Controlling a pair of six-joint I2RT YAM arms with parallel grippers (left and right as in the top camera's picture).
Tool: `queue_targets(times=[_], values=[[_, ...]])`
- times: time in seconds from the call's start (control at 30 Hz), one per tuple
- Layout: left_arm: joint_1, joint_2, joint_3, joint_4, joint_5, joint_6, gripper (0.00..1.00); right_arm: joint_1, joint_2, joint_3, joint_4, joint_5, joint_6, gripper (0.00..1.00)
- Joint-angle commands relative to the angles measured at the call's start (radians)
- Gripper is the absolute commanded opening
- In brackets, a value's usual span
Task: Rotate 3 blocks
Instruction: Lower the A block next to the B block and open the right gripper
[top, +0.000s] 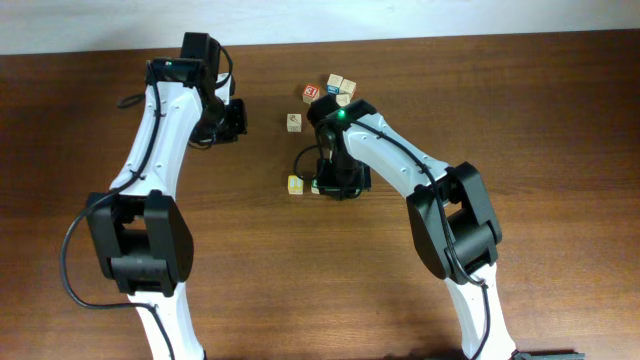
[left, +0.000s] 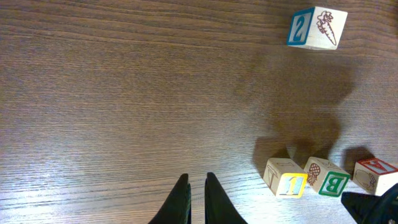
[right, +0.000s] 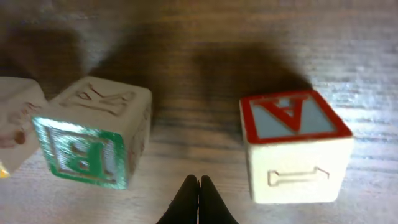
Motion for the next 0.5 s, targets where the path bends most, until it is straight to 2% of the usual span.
queue_targets(times=[0.0, 0.3, 0.47], values=[[0.001, -0.011, -0.004, 0.002, -0.008, -0.013, 0.10, 0.016, -0.004, -0.005, 0.030, -0.006, 0.011, 0.05], [0.001, -0.011, -0.004, 0.002, -0.009, -0.012, 0.09, 0.015, -0.004, -0.005, 0.103, -0.001, 0.008, 0.06], [0.000, -0.011, -0.004, 0.002, -0.009, -0.012, 0.10, 0.014, -0.004, -0.005, 0.134, 0.009, -0.015, 0.09]])
